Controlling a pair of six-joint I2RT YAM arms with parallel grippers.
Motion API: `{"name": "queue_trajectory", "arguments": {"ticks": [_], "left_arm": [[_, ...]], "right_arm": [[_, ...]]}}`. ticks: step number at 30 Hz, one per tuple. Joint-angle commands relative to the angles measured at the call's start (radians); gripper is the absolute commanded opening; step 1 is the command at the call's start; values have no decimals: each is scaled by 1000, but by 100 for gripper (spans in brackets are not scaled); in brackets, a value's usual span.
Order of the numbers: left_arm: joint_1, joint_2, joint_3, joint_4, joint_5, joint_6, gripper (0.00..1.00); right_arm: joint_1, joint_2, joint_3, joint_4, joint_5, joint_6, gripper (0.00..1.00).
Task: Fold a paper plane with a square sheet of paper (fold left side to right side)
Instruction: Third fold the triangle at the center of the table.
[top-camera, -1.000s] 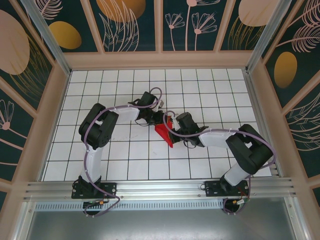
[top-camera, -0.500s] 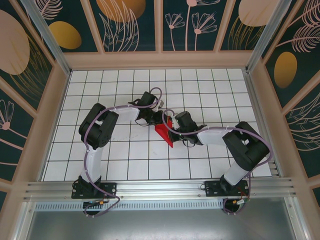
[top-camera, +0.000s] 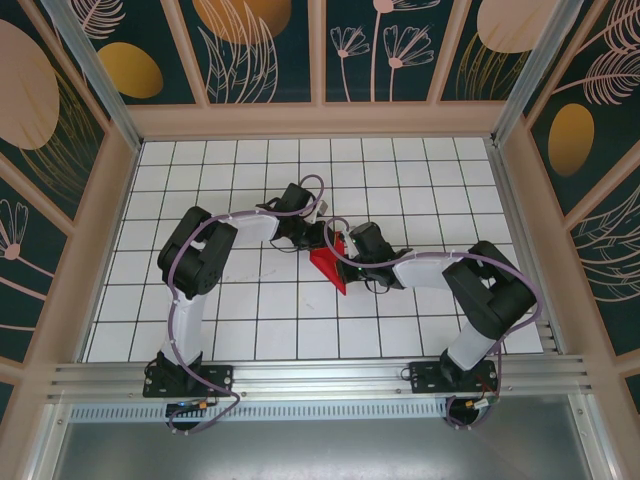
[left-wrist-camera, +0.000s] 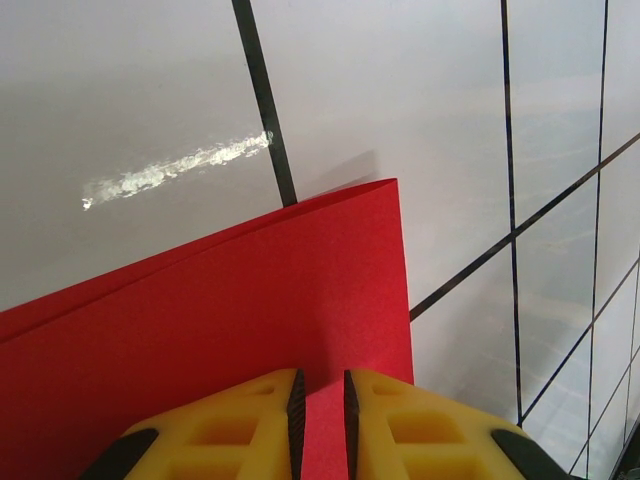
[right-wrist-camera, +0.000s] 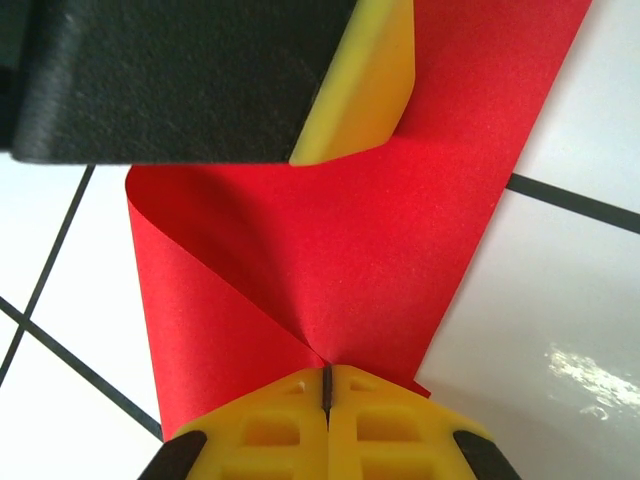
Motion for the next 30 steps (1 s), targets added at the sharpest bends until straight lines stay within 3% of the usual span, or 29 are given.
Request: {"name": "queue_trajectory", "arguments": {"ticks": [1,30], "left_arm": [[-19,65,-22,-36,-37,20,22],[-21,67,-24,-35,-42,16,21]], "right_arm": [[-10,9,29,2,-3,13,0],[-10,-17,36,-6,-17,6,0]]}}
